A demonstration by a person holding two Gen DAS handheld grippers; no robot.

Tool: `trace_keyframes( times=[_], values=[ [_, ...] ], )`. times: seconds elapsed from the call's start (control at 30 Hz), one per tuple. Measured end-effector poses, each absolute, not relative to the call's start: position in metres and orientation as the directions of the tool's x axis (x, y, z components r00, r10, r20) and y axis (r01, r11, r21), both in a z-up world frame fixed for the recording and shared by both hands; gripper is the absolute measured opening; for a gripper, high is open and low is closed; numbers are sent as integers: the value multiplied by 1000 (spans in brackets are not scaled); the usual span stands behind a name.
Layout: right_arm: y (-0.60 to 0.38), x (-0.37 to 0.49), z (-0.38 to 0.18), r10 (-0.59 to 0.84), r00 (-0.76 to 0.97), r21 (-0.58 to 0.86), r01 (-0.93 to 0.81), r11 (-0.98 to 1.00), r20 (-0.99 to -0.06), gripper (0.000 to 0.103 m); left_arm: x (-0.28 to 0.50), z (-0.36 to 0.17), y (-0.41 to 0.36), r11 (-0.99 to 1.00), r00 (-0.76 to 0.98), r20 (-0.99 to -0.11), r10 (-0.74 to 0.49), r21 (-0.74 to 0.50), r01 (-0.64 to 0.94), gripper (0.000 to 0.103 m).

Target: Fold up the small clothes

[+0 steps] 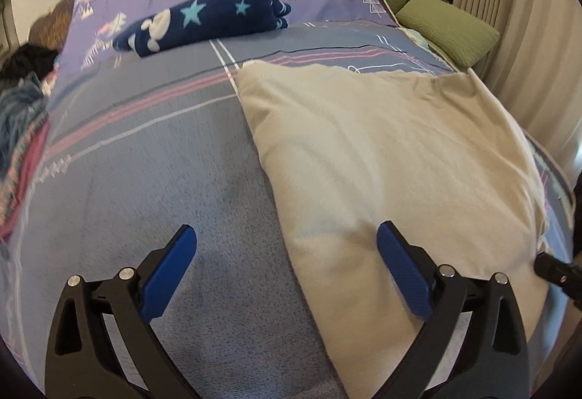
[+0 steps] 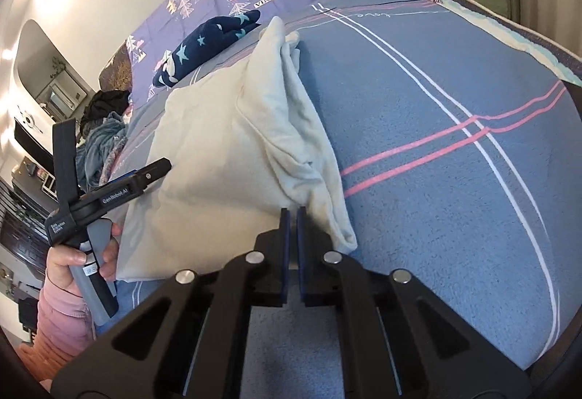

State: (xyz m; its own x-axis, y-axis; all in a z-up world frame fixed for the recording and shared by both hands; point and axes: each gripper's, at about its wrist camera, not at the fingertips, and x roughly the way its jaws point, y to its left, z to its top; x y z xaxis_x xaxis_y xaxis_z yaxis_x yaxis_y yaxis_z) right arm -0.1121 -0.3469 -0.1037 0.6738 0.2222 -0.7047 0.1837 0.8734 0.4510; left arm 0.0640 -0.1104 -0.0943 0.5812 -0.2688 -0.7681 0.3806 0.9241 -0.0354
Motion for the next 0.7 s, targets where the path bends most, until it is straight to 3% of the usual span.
trace_keyframes(
  times=[0.2, 0.33, 0.5, 0.63, 0.7],
  values=[
    [-344, -113, -91, 198, 697, 403, 142, 904, -690, 12, 61, -93, -101, 914, 562, -756, -336, -118, 388, 99],
    [-344, -101, -69, 207, 741, 384, 73, 921, -639, 12, 54, -81, -102, 883, 569, -714, -408, -151, 444, 97],
    [-339, -61, -52, 264, 761, 388, -18, 921, -592, 12, 64, -74, -111, 890, 598, -696, -397, -134, 435, 96],
    [-362, -12, -101, 282, 640, 438, 97, 894, -715, 7, 92, -102, -111, 929, 563, -771, -299, -99, 358, 100],
    [-377, -12, -111, 361, 653, 548, 99, 830, -665, 7, 98, -105, -100, 919, 532, -768, -356, -185, 349, 100]
  ],
)
